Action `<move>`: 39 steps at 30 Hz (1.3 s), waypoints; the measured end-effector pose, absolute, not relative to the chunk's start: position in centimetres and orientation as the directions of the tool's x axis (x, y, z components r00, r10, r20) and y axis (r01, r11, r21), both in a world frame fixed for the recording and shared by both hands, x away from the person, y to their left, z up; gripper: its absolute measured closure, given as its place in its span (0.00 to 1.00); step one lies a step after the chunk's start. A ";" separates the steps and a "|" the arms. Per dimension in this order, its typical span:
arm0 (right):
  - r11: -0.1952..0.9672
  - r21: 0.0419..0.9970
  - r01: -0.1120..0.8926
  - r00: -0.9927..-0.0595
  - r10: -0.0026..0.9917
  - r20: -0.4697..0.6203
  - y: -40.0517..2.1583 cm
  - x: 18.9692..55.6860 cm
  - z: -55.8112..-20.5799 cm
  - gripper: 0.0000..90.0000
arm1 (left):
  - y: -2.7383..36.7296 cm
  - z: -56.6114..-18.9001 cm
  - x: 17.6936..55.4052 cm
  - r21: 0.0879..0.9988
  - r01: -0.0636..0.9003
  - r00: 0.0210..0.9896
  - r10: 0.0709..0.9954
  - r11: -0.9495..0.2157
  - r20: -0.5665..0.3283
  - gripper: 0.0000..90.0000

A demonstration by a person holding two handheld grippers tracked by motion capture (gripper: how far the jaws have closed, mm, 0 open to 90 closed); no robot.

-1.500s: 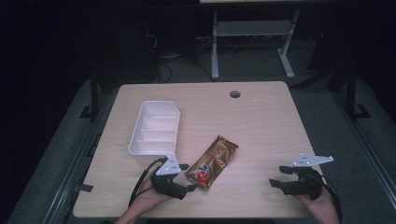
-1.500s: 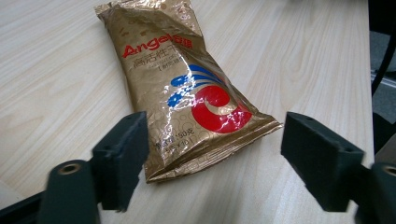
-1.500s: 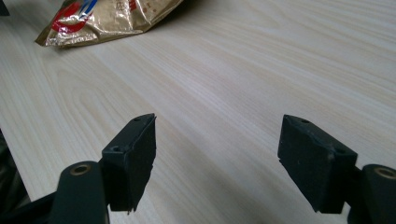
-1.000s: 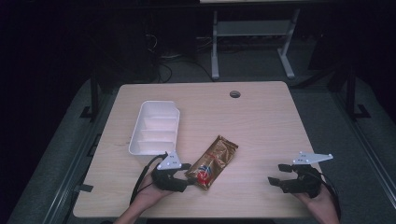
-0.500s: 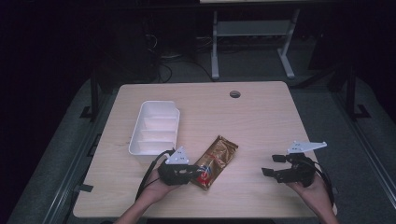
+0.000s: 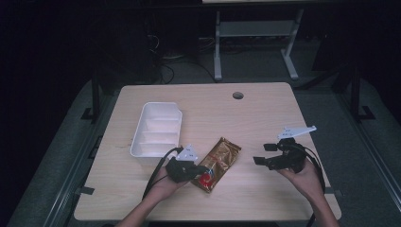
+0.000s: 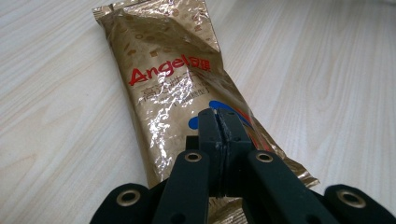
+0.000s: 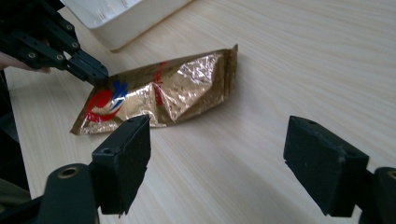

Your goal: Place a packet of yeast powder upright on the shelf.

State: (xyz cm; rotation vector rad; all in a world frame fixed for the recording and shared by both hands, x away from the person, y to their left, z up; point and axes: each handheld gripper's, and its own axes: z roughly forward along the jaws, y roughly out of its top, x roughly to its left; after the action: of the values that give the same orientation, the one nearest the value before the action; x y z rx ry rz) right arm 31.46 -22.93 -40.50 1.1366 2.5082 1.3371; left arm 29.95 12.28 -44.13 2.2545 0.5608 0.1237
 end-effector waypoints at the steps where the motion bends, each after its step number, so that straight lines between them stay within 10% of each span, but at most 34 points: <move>1: 0.348 0.744 0.570 -0.724 0.642 0.255 -22.7 31.6 -40.4 0.24 | 12.2 -44.2 30.0 0.725 0.358 0.896 0.435 -0.588 -0.089 0.99; 28: 0.326 0.621 0.712 -0.641 0.663 0.387 -17.6 36.8 -44.6 0.28 | 11.9 -45.0 30.1 0.702 0.362 0.894 0.442 -0.614 -0.074 0.99; 39: 0.344 0.589 0.731 -0.643 0.635 0.427 -15.6 37.3 -46.4 0.46 | 12.0 -45.2 30.1 0.709 0.362 0.893 0.442 -0.606 -0.078 1.00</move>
State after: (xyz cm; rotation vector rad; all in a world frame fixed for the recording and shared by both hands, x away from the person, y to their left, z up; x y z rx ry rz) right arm 37.29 -15.65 -46.44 1.3665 2.6732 1.2810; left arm 30.08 11.97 -45.16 2.2811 0.5731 0.1341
